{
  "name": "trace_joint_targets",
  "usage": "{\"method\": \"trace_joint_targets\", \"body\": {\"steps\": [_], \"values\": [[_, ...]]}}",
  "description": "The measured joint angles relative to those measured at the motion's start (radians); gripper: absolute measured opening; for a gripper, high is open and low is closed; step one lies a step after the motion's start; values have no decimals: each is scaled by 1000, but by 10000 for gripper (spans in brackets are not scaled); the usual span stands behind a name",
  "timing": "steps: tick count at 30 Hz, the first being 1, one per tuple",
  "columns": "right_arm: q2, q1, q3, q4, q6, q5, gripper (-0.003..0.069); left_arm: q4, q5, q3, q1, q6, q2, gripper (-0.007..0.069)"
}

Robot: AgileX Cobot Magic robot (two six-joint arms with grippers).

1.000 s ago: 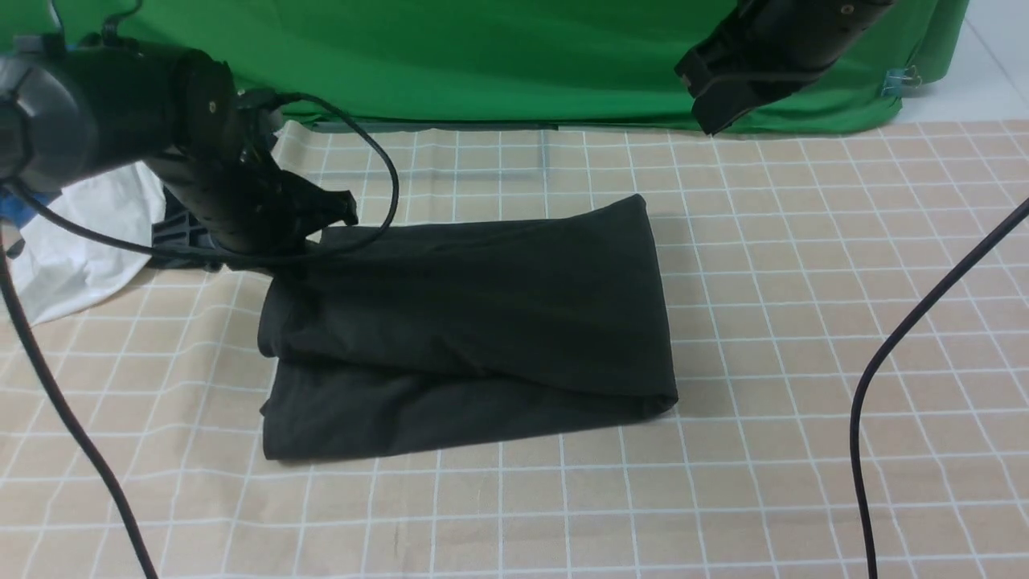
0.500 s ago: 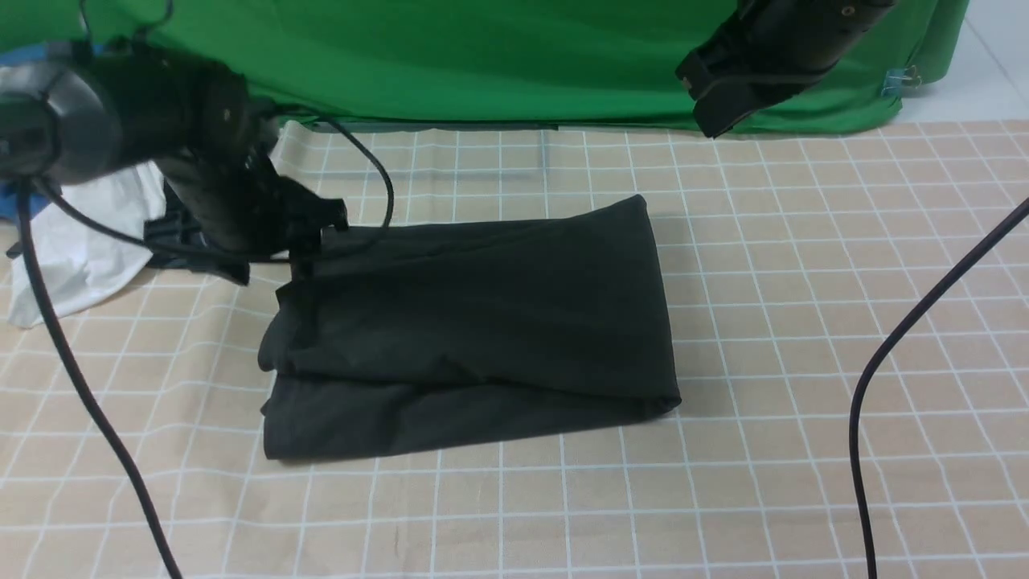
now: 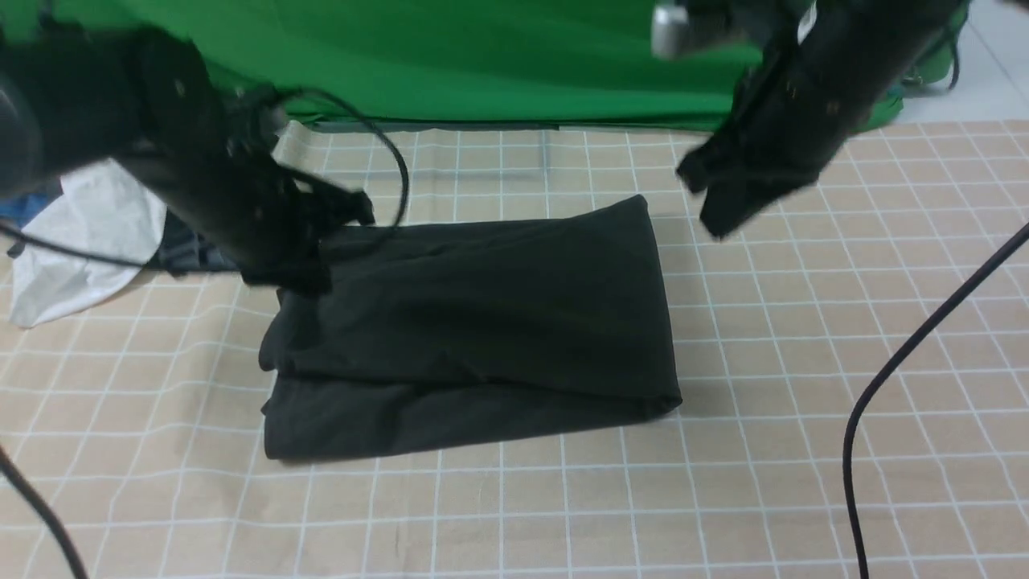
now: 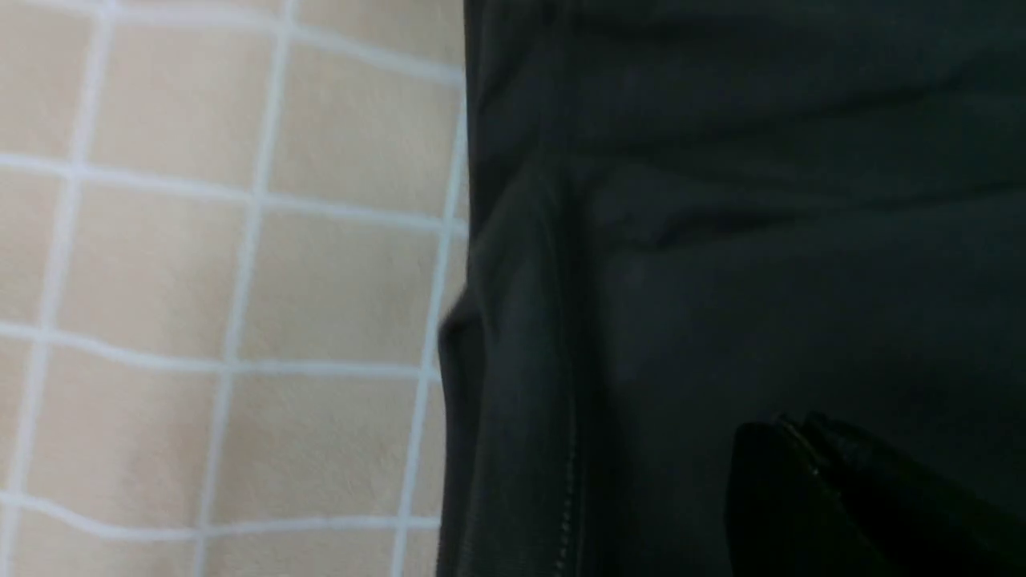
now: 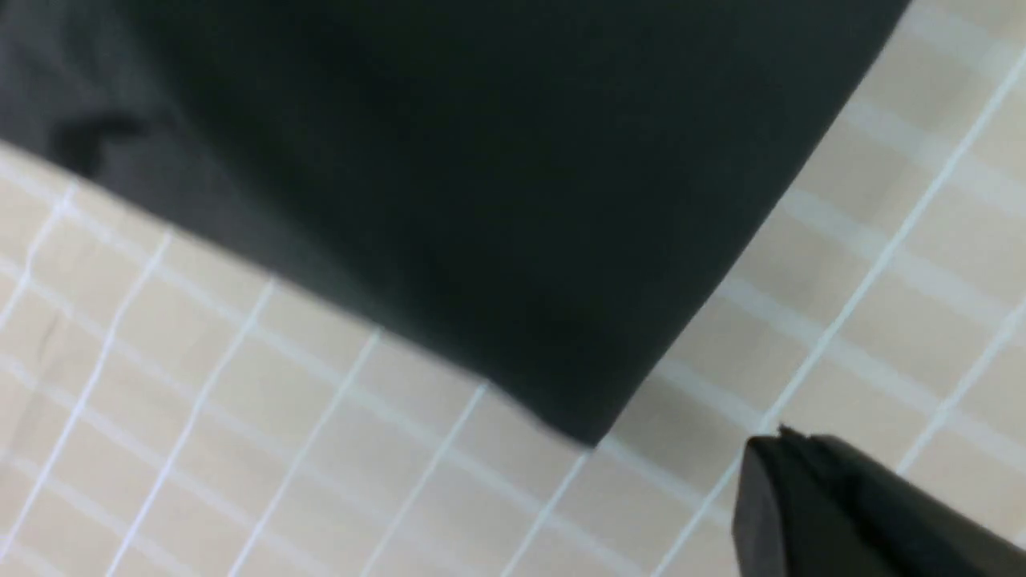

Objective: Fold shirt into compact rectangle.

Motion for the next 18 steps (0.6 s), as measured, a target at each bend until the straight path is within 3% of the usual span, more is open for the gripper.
{"method": "trace_joint_targets", "body": {"steps": [11,16,18], "values": [[115,83,101,78,-71,-121,38,21,-106,142,-17,-87,11,12],[166,98,101,79,-71,-118,38,23,-108,143,-17,-94,31,12],[190,98,105,24,-52,-93,38,32,-110,143,-17,-95,47,13]]}}
